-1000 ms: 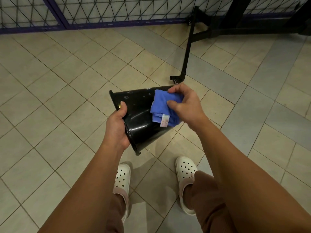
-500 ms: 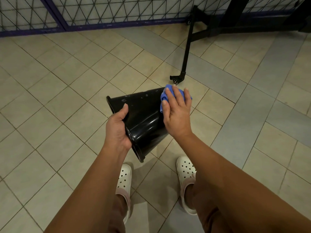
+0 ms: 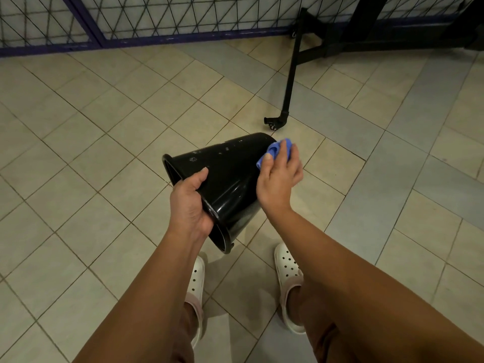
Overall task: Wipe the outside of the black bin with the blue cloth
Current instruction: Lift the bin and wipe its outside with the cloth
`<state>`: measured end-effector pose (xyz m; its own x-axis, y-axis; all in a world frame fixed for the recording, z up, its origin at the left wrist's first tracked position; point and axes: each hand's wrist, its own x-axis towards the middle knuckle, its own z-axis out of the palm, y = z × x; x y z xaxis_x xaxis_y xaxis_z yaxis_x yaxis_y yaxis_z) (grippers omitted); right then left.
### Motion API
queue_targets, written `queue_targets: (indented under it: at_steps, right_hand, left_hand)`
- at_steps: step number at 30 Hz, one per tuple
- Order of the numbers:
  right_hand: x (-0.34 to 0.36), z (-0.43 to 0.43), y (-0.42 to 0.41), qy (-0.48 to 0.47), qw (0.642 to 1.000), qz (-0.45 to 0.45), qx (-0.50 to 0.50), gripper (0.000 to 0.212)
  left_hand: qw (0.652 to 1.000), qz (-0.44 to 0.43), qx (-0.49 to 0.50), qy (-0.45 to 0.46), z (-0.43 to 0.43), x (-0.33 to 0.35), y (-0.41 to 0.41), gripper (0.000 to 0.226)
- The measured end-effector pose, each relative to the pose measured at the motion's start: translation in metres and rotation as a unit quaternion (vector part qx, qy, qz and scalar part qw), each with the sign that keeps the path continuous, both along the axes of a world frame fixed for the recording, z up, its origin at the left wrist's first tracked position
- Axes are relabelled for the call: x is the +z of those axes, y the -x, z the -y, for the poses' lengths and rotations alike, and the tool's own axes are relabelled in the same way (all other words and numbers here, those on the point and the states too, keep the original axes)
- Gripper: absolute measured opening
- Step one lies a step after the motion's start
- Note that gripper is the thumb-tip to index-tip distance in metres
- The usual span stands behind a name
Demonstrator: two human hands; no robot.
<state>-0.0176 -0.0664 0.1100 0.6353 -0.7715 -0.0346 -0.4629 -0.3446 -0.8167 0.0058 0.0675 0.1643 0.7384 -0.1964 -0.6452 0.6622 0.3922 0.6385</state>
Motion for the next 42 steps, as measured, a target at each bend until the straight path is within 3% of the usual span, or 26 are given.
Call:
queue_targets:
  at_steps: [3, 7, 11, 14, 17, 21, 25, 28, 33, 37, 42]
  right_hand:
    - [0.004, -0.015, 0.004, -0.072, 0.996, -0.016, -0.052, 0.054]
    - [0.012, -0.043, 0.015, -0.032, 0.999, -0.014, -0.018, 0.057]
    - [0.020, -0.019, 0.008, 0.000, 0.998, 0.065, 0.020, 0.056]
    - [0.006, 0.014, -0.002, -0.129, 0.987, 0.068, -0.063, 0.057]
    - [-0.008, 0.033, -0.003, -0.270, 0.953, 0.051, -0.131, 0.055]
    - [0.004, -0.006, 0.014, -0.066, 0.995, 0.078, 0.010, 0.045]
    - [0.008, -0.036, 0.023, 0.107, 0.962, 0.113, 0.224, 0.043]
    - [0.004, -0.011, 0.014, 0.117, 0.959, 0.076, 0.249, 0.043]
    - [-0.006, 0.003, 0.014, 0.066, 0.989, -0.004, 0.135, 0.042]
    - [0.000, -0.037, 0.028, 0.144, 0.961, 0.051, 0.229, 0.039]
    - [0.005, -0.029, 0.020, 0.147, 0.941, 0.065, 0.297, 0.040]
  left_hand:
    - [1.000, -0.012, 0.003, 0.005, 0.003, -0.001, 0.001, 0.036]
    - [1.000, -0.013, 0.002, 0.013, 0.002, 0.002, -0.001, 0.030]
    - [0.999, 0.006, -0.014, 0.051, 0.002, 0.005, 0.002, 0.029]
    - [0.998, 0.005, -0.031, 0.063, 0.003, 0.010, 0.004, 0.028]
    - [0.997, 0.009, -0.046, 0.058, 0.002, 0.011, 0.002, 0.044]
    - [0.998, 0.013, -0.031, 0.047, 0.001, 0.007, -0.004, 0.043]
    - [0.997, 0.043, -0.065, 0.006, -0.005, 0.005, -0.009, 0.047]
    - [0.992, 0.069, -0.106, -0.014, -0.013, 0.005, -0.010, 0.042]
    - [0.990, 0.074, -0.106, -0.053, -0.019, 0.009, -0.015, 0.039]
    - [0.987, 0.052, -0.127, -0.078, -0.017, 0.007, -0.018, 0.042]
    - [0.979, 0.062, -0.155, -0.113, -0.017, 0.008, -0.018, 0.046]
